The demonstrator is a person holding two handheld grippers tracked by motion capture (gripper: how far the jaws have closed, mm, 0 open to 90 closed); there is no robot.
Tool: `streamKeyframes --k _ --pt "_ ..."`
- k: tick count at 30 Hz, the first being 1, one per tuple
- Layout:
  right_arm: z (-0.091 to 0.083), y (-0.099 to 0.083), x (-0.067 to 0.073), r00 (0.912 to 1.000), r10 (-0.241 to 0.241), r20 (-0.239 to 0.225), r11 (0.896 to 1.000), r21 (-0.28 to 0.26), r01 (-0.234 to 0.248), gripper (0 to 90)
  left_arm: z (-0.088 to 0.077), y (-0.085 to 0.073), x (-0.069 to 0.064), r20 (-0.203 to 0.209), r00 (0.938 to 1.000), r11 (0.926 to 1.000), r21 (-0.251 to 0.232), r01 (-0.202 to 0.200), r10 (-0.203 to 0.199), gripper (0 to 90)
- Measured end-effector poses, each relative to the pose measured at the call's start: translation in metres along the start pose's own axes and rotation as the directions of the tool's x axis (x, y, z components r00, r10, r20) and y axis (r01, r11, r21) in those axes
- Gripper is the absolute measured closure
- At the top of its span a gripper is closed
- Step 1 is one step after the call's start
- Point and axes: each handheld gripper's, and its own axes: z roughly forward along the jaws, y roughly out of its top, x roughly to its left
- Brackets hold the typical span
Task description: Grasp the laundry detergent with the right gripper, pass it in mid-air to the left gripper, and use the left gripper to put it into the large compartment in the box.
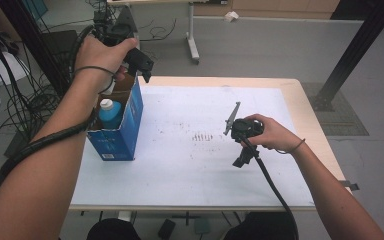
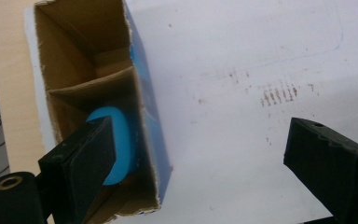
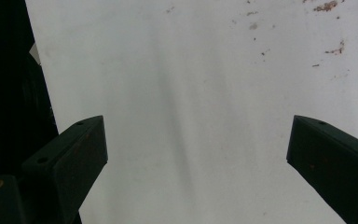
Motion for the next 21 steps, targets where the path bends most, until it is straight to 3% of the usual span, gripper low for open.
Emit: streamKeyframes --k 11,21 --pt "-0.006 0.002 0.006 1.0 0.004 0.008 1.0 0.0 -0.004 5.2 0.016 0.001 -0.019 0.042 0.9983 0.9988 0.027 -0.04 0.039 9.6" --pt "-0.011 -0.003 0.012 0.9998 0.011 0.019 1.0 -0.017 -0.011 5.1 0.046 -0.004 -0.037 0.051 0.9964 0.9957 0.06 -0.07 0.067 11.1"
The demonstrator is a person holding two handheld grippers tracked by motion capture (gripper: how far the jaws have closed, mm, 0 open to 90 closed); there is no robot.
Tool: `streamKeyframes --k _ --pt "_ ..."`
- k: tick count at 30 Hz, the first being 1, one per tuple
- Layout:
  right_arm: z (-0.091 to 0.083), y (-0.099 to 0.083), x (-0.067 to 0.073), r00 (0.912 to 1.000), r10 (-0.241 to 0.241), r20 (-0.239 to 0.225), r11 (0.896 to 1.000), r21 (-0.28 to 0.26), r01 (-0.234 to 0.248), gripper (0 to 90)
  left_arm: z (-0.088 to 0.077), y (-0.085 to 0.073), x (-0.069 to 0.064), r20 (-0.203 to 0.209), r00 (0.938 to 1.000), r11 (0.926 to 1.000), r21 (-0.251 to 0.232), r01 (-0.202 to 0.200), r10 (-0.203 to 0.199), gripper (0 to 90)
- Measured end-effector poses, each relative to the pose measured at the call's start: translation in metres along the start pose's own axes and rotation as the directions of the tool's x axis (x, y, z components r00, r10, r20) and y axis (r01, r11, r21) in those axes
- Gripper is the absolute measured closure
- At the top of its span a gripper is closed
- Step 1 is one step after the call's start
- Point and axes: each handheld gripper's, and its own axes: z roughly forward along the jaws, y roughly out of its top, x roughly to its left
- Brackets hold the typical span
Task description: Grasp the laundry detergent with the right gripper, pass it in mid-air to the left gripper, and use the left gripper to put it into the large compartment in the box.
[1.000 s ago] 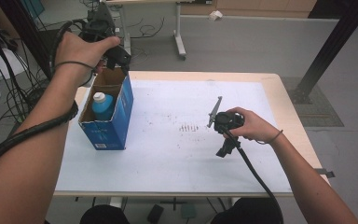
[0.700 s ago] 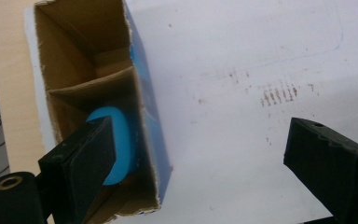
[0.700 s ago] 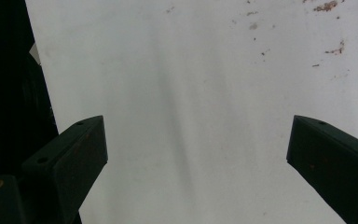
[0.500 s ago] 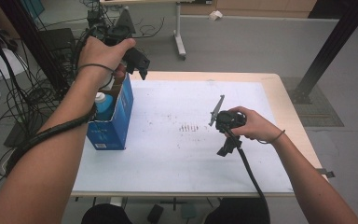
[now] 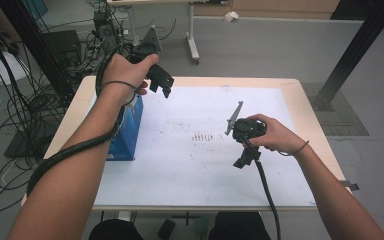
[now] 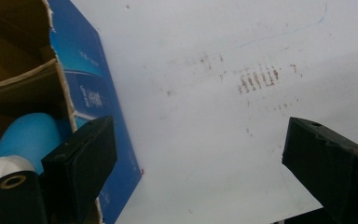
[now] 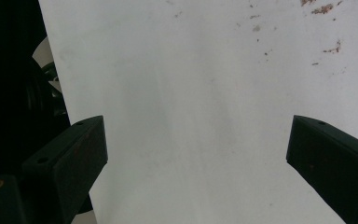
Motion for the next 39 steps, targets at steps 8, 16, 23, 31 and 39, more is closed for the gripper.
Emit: streamKeyframes --k 8,16,23,31,39 --pt "-0.004 -0.009 0.003 0.9998 0.018 0.007 1.0 -0.003 -0.018 5.1 0.023 -0.001 -0.012 0.002 0.9996 0.9988 0.04 -0.028 0.028 10.9" --pt "-0.004 -0.012 0.005 0.9998 0.02 0.009 1.0 -0.008 -0.019 5.1 0.049 -0.007 -0.018 -0.035 0.9987 0.9971 0.068 -0.034 0.037 11.2" --pt "-0.005 -0.012 0.005 0.9997 0.022 0.01 1.0 -0.009 -0.022 5.1 0.068 -0.013 -0.014 -0.026 0.9992 0.9953 0.092 -0.029 0.031 11.3" --pt "-0.003 -0.013 0.003 0.9995 0.029 0.009 1.0 -0.01 -0.029 5.2 0.09 -0.019 -0.007 -0.032 0.9994 0.9927 0.121 -0.007 0.011 11.3" --pt "-0.004 -0.014 0.002 0.9995 0.029 0.008 1.0 -0.011 -0.029 5.2 0.097 -0.021 -0.006 -0.026 0.9996 0.9922 0.125 -0.008 0.011 11.5"
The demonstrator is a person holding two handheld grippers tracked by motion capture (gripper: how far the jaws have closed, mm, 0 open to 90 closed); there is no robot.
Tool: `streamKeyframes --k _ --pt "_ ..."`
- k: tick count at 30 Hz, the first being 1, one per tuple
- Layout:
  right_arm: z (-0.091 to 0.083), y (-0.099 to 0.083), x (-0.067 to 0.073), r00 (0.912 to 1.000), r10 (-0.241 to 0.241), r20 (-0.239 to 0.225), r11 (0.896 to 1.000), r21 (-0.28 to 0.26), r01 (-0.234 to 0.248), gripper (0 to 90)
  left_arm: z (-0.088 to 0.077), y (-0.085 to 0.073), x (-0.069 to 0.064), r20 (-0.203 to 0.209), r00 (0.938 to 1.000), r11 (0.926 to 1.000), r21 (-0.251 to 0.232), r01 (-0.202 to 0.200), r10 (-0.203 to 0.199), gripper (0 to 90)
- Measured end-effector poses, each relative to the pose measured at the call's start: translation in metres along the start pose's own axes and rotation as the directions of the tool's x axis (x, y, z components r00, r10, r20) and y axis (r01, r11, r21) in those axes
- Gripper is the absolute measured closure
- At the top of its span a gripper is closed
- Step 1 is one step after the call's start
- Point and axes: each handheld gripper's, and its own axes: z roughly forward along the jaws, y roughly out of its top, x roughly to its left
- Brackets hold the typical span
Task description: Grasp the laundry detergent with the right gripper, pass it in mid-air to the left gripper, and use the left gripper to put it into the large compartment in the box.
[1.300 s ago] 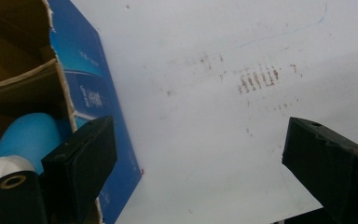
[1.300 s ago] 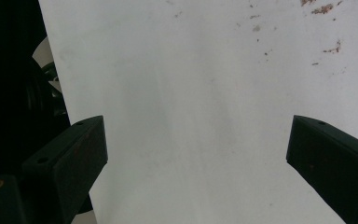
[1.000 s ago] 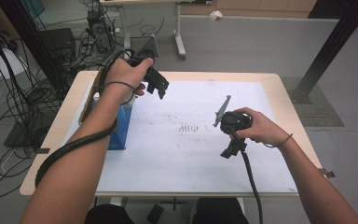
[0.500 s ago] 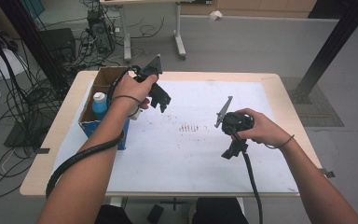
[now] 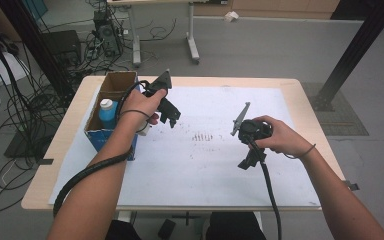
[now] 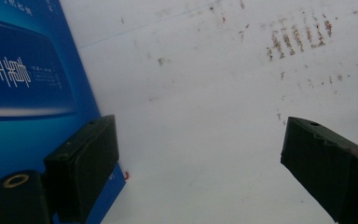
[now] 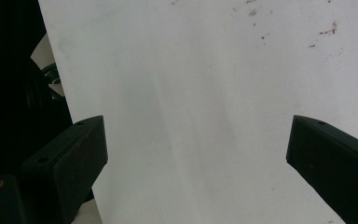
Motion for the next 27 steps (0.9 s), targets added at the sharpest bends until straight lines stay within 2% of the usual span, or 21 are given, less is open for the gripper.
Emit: streamKeyframes --k 27 --pt "0.0003 -0.0051 0.001 1.0 0.005 0.007 1.0 0.003 -0.005 5.3 0.0003 -0.0029 -0.0037 0.026 0.9996 0.9999 0.015 0.008 -0.008 11.5"
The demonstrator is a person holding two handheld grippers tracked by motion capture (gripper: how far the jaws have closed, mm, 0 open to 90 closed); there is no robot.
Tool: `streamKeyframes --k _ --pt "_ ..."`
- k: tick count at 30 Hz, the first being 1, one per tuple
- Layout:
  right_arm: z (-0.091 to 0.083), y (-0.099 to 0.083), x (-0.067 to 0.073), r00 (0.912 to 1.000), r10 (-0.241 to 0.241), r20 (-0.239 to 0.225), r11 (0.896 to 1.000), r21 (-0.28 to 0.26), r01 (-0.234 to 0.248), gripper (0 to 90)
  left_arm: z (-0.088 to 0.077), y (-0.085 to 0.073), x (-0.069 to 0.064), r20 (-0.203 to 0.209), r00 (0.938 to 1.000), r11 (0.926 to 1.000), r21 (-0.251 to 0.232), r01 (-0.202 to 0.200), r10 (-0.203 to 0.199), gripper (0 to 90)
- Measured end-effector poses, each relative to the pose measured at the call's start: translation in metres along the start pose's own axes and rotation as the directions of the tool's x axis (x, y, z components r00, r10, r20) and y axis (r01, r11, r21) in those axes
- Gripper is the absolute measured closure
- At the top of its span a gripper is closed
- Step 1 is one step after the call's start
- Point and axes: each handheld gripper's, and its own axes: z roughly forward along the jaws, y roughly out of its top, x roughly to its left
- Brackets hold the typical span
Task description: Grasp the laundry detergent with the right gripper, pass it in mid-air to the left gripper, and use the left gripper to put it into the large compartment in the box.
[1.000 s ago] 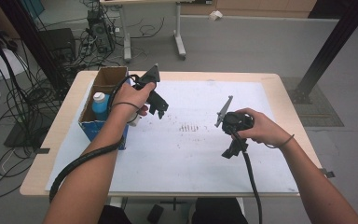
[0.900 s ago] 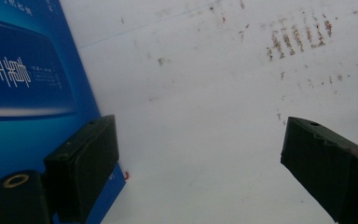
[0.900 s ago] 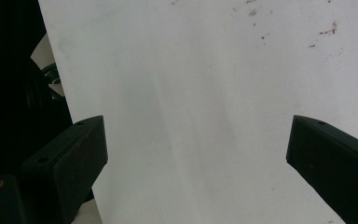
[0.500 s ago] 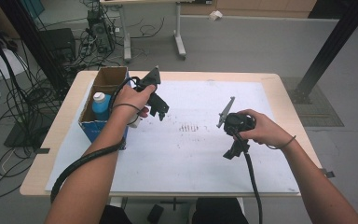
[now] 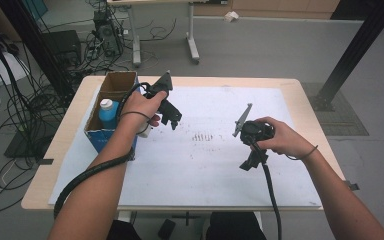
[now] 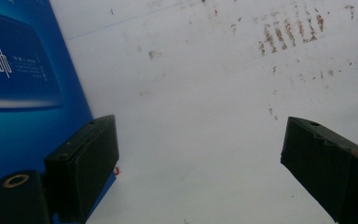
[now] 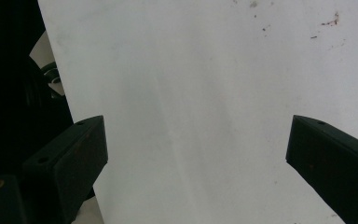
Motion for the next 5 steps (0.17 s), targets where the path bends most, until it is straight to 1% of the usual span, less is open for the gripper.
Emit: streamKeyframes --k 5 --pt "-0.001 0.0003 0.0013 1.0 -0.001 -0.001 1.0 -0.008 0.001 5.3 -0.0027 -0.0007 0.0001 -0.001 1.0 1.0 -0.006 0.002 -0.002 11.5"
